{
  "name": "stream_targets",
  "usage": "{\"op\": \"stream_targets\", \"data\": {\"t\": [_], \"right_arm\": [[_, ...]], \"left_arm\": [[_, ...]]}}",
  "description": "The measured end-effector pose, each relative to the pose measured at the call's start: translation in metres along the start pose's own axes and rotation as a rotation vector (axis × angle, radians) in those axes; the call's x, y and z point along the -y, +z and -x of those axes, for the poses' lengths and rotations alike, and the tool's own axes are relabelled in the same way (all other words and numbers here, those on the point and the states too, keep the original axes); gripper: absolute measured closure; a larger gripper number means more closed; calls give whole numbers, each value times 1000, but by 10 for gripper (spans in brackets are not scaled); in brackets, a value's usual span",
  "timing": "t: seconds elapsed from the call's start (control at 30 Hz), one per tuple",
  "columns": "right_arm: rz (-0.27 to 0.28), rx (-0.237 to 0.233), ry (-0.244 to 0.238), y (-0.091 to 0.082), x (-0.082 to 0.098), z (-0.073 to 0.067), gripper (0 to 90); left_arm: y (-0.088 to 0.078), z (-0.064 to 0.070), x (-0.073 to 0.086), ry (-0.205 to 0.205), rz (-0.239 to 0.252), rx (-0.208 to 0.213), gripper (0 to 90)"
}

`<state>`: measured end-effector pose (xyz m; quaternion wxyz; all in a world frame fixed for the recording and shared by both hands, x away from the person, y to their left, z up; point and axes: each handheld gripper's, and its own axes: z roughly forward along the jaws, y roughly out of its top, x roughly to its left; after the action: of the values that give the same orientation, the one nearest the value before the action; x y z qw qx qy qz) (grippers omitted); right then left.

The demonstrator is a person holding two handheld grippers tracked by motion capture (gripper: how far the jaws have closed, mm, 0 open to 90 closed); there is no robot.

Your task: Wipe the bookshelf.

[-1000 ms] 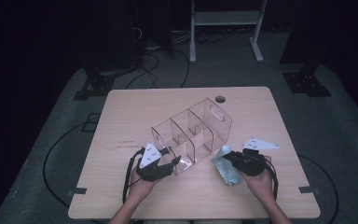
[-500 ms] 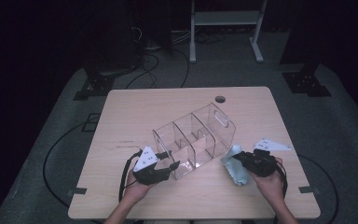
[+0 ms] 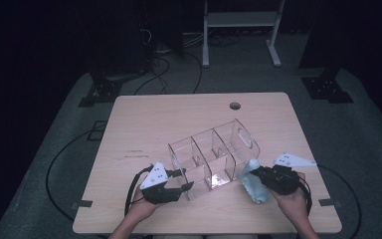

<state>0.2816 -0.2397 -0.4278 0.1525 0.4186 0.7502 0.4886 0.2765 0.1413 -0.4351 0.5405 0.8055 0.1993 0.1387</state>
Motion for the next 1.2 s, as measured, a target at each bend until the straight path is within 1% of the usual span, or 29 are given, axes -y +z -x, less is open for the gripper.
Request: {"op": "stream_targets", "data": {"t": [0.13, 0.23, 0.33, 0.47, 0.57, 0.6, 0.67, 0.93, 1.07, 1.2], "right_arm": [[-4, -6, -3, -1, 2, -2, 829], [-5, -13, -6, -2, 3, -2, 829], [-8, -17, -11, -2, 3, 0, 830], [-12, -28, -18, -1, 2, 0, 830], [-19, -38, -23, 1, 1, -2, 830], [-20, -41, -27, 2, 1, -2, 830], [-22, -46, -33, 4, 1, -4, 830], [-34, -60, -44, 10, -3, -6, 830], [-38, -75, -49, 15, -5, -5, 830], [-44, -80, -50, 20, -6, -6, 831]], "left_arm": [[-2, -1, 1, 3, 1, 18, 476], [-4, -2, 1, 6, -2, 5, 471], [-5, -5, 1, -1, -4, -17, 431], [-9, -10, 2, -14, -5, -47, 408], [-12, -15, 4, -45, -2, -72, 384], [-13, -17, 5, -49, 2, -79, 382], [-15, -20, 6, -47, 0, -92, 390], [-21, -32, 8, -69, 9, -133, 441], [-22, -39, 10, -77, 15, -169, 439], [-22, -43, 11, -76, 20, -183, 460]]}}
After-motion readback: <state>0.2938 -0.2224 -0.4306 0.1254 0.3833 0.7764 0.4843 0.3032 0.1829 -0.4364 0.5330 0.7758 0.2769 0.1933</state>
